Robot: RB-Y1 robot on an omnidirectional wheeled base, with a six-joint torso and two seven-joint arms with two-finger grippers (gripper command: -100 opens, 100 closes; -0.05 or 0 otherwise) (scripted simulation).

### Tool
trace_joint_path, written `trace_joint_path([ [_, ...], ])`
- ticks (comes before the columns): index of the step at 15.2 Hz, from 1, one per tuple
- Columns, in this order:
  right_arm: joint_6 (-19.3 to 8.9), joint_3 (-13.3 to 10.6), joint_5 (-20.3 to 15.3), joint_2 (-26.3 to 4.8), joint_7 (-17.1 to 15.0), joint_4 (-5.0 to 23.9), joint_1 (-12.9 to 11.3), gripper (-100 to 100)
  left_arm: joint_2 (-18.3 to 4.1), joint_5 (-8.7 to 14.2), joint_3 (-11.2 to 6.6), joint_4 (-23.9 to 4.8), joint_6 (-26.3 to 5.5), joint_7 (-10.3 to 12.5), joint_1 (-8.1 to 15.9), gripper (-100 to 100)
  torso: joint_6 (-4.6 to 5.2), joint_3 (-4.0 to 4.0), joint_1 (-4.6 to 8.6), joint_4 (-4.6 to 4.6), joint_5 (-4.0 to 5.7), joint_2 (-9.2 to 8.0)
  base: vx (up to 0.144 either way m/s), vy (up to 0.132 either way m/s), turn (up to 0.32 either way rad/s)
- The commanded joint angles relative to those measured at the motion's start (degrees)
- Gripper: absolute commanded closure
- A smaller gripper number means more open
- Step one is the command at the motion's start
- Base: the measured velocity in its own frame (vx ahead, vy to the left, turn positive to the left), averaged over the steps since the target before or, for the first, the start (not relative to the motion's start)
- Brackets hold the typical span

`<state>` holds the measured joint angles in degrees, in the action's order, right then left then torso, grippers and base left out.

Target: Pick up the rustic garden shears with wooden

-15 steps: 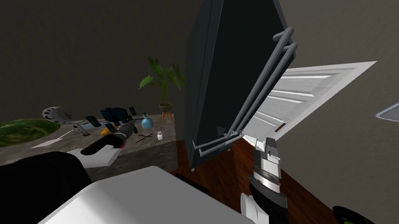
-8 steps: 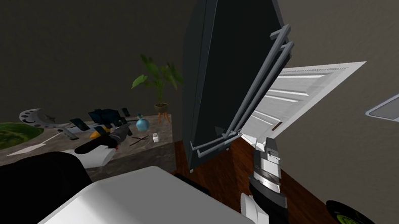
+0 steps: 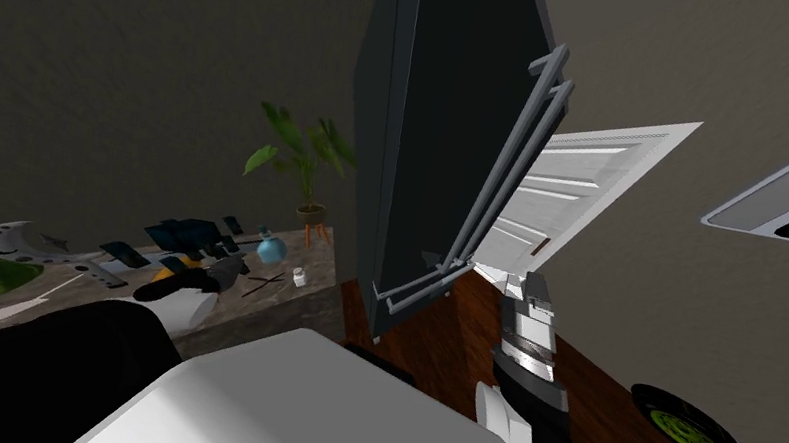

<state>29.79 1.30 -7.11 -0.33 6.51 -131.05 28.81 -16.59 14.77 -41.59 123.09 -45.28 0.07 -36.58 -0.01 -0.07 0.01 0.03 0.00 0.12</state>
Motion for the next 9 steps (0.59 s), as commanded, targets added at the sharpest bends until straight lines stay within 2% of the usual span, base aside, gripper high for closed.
trace_joint_path([
  [1, 0.0, 0.0, 0.0, 0.0, 0.0, 0.0, 0.0, 0, -0.26, 1.59, -1.46, -0.68, -2.86, -0.89, -0.46, -100, 0.0, 0.0, 0.0, 0.0, 0.0, 0.0, 0.03, 0.002, -0.087],
  [3, 0.0, 0.0, 0.0, 0.0, 0.0, 0.0, 0.0, 0, -0.26, 1.59, -1.46, -0.68, -4.74, -0.89, -0.46, -100, 0.01, -0.01, -0.01, 0.0, 0.0, 0.03, 0.042, 0.009, -0.076],
  [4, 0.0, 0.0, 0.0, 0.0, 0.0, 0.0, 0.0, 0, -0.68, 3.11, -2.8, -1.46, -6.66, -1.74, -0.71, -100, 0.01, -0.01, -0.03, 0.0, 0.0, 0.03, 0.048, 0.013, -0.099],
  [6, 0.0, 0.0, 0.0, 0.0, 0.0, 0.0, 0.0, 0, -0.68, 3.11, -2.8, -1.46, -8.69, -1.74, -0.71, -100, 0.02, -0.03, -0.05, 0.01, -0.01, 0.06, 0.044, 0.013, -0.072],
  [7, 0.0, 0.0, 0.0, 0.0, 0.0, 0.0, 0.0, 0, -1.11, 4.61, -4.06, -2.25, -10.17, -2.59, -0.95, -100, 0.01, -0.03, -0.05, 0.01, -0.02, 0.05, 0.047, 0.019, -0.125],
  [9, 0.0, 0.0, 0.0, 0.0, 0.0, 0.0, 0.0, 0, -1.11, 4.61, -4.06, -2.25, -12.24, -2.59, -0.95, -100, 0.02, -0.05, -0.09, 0.02, -0.02, 0.09, 0.048, 0.026, -0.074],
])
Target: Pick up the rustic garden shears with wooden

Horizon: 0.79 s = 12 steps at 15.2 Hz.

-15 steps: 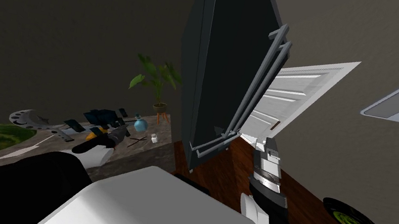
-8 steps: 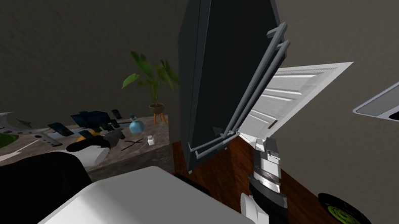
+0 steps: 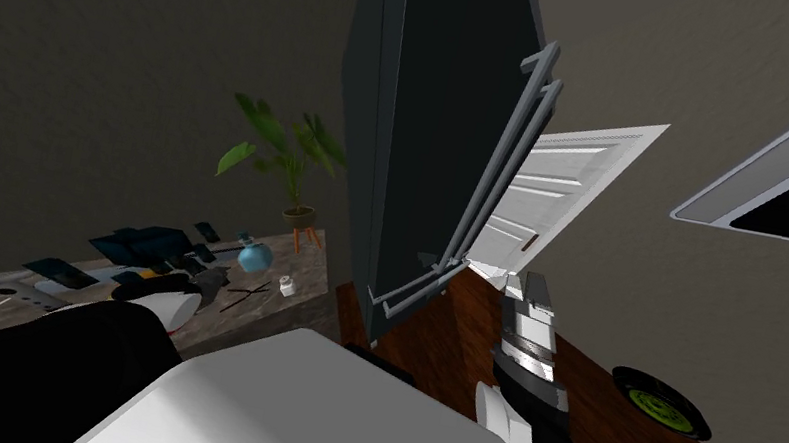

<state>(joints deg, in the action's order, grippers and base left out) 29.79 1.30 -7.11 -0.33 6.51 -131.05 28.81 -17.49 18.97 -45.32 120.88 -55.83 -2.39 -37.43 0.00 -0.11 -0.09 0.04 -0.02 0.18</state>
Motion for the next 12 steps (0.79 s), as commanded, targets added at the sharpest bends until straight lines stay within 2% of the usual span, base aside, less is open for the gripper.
trace_joint_path([
  [1, 0.0, 0.0, 0.0, 0.0, 0.0, 0.0, 0.0, 0, -0.21, 0.42, -0.33, -0.04, -2.01, -0.13, -0.1, -100, 0.0, 0.0, 0.0, 0.0, 0.0, 0.0, 0.018, 0.014, 0.013],
  [2, 0.0, 0.0, 0.0, 0.0, 0.0, 0.0, 0.0, 0, -0.63, 1.91, -1.51, -0.83, -3.87, -0.98, -0.32, -100, -0.01, 0.03, 0.03, -0.01, 0.0, -0.06, 0.032, 0.014, -0.08],
  [4, 0.0, 0.0, 0.0, 0.0, 0.0, 0.0, 0.0, 0, -0.63, 1.91, -1.51, -0.83, -5.75, -0.98, -0.32, -100, 0.02, 0.03, 0.02, -0.01, 0.01, -0.04, 0.034, 0.021, -0.083],
  [5, 0.0, 0.0, 0.0, 0.0, 0.0, 0.0, 0.0, 0, -1.06, 3.37, -2.61, -1.61, -7.27, -1.84, -0.52, -100, 0.01, 0.03, 0.02, -0.01, 0.0, -0.05, 0.039, 0.034, -0.116],
  [7, 0.0, 0.0, 0.0, 0.0, 0.0, 0.0, 0.0, 0, -1.06, 3.37, -2.61, -1.61, -9.37, -1.84, -0.52, -100, 0.02, 0.01, -0.05, -0.01, -0.01, -0.02, 0.036, 0.035, -0.075],
  [8, 0.0, 0.0, 0.0, 0.0, 0.0, 0.0, 0.0, 0, -1.49, 4.8, -3.63, -2.39, -10.98, -2.68, -0.7, -100, 0.0, 0.02, -0.04, -0.01, -0.01, -0.04, 0.031, 0.038, -0.088],
  [10, 0.0, 0.0, 0.0, 0.0, 0.0, 0.0, 0.0, 0, -1.49, 4.8, -3.63, -2.39, -12.83, -2.68, -0.7, -100, 0.02, 0.03, -0.06, -0.01, -0.02, -0.05, 0.03, 0.036, -0.078],
  [11, 0.0, 0.0, 0.0, 0.0, 0.0, 0.0, 0.0, 0, -1.92, 6.18, -4.56, -3.14, -14.47, -3.51, -0.86, -100, 0.01, 0.04, -0.04, -0.02, -0.01, -0.06, 0.037, 0.037, -0.099],
  [12, 0.0, 0.0, 0.0, 0.0, 0.0, 0.0, -0.01, 0, -1.92, 6.18, -4.56, -3.14, -15.7, -3.51, -0.86, -100, 0.03, 0.03, -0.05, -0.01, -0.01, -0.04, 0.039, 0.046, -0.103],
])
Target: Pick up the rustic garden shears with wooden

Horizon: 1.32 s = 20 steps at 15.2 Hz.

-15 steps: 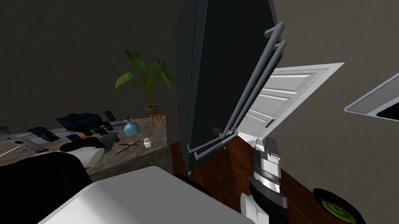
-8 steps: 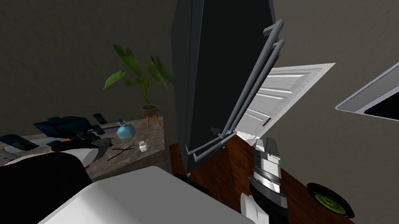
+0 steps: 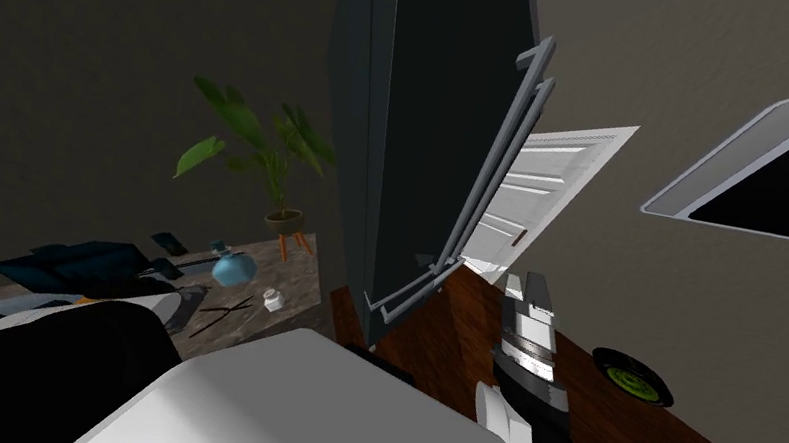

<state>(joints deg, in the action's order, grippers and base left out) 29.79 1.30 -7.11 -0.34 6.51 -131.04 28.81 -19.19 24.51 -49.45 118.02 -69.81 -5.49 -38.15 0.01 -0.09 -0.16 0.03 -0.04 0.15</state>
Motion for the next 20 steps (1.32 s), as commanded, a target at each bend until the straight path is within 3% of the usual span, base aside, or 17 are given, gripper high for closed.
trace_joint_path([
  [1, 0.0, 0.0, 0.0, 0.0, 0.0, 0.0, 0.0, 0, -0.22, 0.64, -0.43, -0.28, -2.14, -0.41, -0.13, -100, 0.0, 0.0, 0.0, 0.0, 0.0, 0.0, 0.027, 0.034, -0.042],
  [2, 0.0, 0.0, 0.0, 0.0, 0.0, 0.0, 0.0, 0, -0.63, 1.96, -1.27, -1.02, -3.82, -1.2, -0.27, -100, -0.01, 0.01, 0.02, 0.0, 0.0, -0.02, 0.03, 0.039, -0.102],
  [4, 0.0, 0.0, 0.0, 0.0, 0.0, 0.0, 0.0, 0, -0.63, 1.96, -1.27, -1.02, -5.24, -1.2, -0.27, -100, 0.01, 0.01, 0.0, 0.0, 0.0, -0.02, 0.027, 0.039, -0.071],
  [7, 0.0, 0.0, 0.0, 0.0, 0.0, 0.0, 0.0, 0, -1.38, 4.4, -2.66, -2.38, -9.45, -2.68, -0.49, -100, 0.01, 0.01, 0.02, 0.0, 0.0, -0.02, 0.024, 0.038, -0.1],
  [9, 0.0, 0.0, 0.0, 0.0, 0.0, 0.0, -0.01, 0, -1.38, 4.4, -2.66, -2.38, -10.83, -2.68, -0.49, -100, 0.01, 0.07, 0.02, -0.02, 0.0, -0.13, -0.009, 0.031, -0.088],
  [14, 0.0, 0.0, 0.0, 0.0, 0.0, 0.0, -0.01, 0, -2.21, 7.39, -4.07, -4.08, -17.37, -4.52, -0.73, -100, -0.01, 0.1, 0.07, -0.04, 0.01, -0.18, -0.008, 0.031, -0.088],
  [20, 0.0, 0.0, 0.0, 0.0, 0.0, 0.0, -0.01, 0, -2.62, 9.66, -4.86, -5.33, -22.2, -5.94, -0.88, -100, 0.0, 0.1, 0.07, -0.04, 0.01, -0.17, -0.007, 0.029, -0.082],
])
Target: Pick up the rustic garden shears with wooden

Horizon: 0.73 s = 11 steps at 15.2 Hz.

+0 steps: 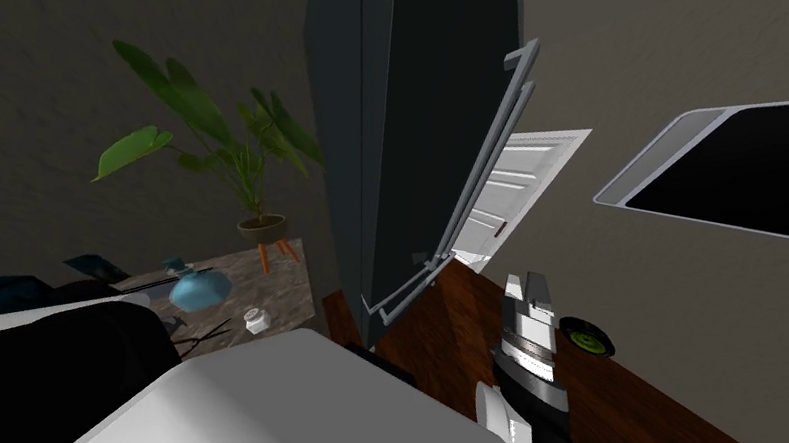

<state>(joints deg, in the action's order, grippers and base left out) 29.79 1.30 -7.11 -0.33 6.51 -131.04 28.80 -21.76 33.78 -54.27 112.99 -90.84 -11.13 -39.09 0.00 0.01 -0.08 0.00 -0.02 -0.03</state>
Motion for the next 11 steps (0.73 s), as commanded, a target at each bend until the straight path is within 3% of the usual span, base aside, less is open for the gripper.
trace_joint_path([
  [1, 0.0, 0.0, 0.0, 0.0, 0.0, 0.0, 0.0, 0, 0.0, 0.0, 0.0, 0.0, 0.0, 0.0, 0.0, -100, 0.0, 0.0, 0.0, 0.0, 0.0, 0.0, -0.007, 0.014, -0.033],
  [6, 0.0, 0.0, 0.0, 0.0, 0.0, 0.0, 0.0, 0, 0.22, -1.95, 2.43, -4.27, 3.69, -0.24, 1.24, -100, 0.01, 0.01, 0.04, -0.01, -0.05, -0.01, -0.015, 0.009, -0.014],
  [7, 0.0, 0.0, 0.0, 0.0, 0.0, 0.0, 0.0, 0, 0.04, -1.54, 1.88, -3.4, 2.62, -0.16, 1.02, -100, 0.02, 0.01, 0.02, -0.02, -0.09, -0.01, -0.009, 0.005, -0.005],
  [8, 0.0, 0.0, 0.0, 0.0, 0.0, 0.0, 0.0, 0, 0.08, -1.64, 1.99, -3.62, 2.95, -0.2, 1.07, 100, 0.02, 0.0, 0.01, -0.02, -0.09, 0.01, 0.0, 0.0, 0.0],
  [11, 0.0, 0.0, 0.0, 0.0, 0.0, 0.0, 0.0, 0, -0.11, -1.63, 1.88, -3.44, 3.15, -0.19, 1.2, 100, -0.12, 0.0, 0.03, 0.03, -0.25, -0.02, 0.002, 0.005, -0.011],
])
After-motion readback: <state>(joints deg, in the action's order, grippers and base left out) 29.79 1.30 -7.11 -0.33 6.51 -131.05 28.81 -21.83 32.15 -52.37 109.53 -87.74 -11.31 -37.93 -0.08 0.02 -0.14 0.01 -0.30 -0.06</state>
